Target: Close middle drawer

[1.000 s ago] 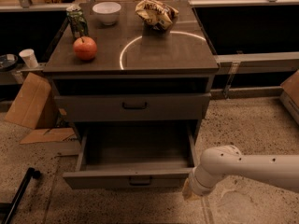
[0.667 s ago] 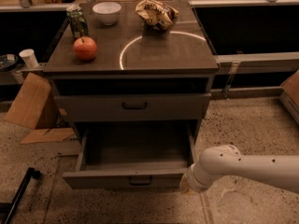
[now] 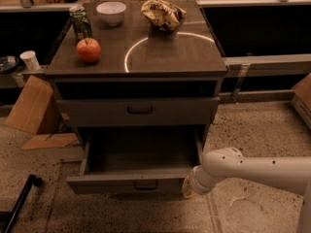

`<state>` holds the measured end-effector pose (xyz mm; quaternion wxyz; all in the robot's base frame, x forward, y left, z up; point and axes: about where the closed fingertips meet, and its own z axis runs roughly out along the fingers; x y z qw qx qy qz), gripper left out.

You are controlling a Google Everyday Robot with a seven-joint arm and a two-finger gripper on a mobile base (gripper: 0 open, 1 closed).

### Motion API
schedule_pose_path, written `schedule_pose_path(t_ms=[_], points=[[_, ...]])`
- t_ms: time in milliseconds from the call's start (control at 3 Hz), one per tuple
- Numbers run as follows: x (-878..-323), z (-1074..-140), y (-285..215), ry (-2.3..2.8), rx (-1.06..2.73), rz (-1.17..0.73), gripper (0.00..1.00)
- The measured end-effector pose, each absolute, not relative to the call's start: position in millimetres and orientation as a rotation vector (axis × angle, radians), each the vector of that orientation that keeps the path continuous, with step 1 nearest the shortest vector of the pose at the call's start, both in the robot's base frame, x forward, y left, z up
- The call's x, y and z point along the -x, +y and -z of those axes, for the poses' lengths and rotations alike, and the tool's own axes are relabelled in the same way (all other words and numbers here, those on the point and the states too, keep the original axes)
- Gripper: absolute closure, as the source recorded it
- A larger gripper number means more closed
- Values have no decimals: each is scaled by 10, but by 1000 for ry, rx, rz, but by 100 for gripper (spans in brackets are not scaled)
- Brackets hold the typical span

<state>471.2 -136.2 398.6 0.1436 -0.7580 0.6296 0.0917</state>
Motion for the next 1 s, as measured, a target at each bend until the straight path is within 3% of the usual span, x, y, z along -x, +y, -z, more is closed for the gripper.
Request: schedule_pose_path(t_ms=[1000], points=[[-5037, -3914, -1324, 1796, 2153, -239, 14]])
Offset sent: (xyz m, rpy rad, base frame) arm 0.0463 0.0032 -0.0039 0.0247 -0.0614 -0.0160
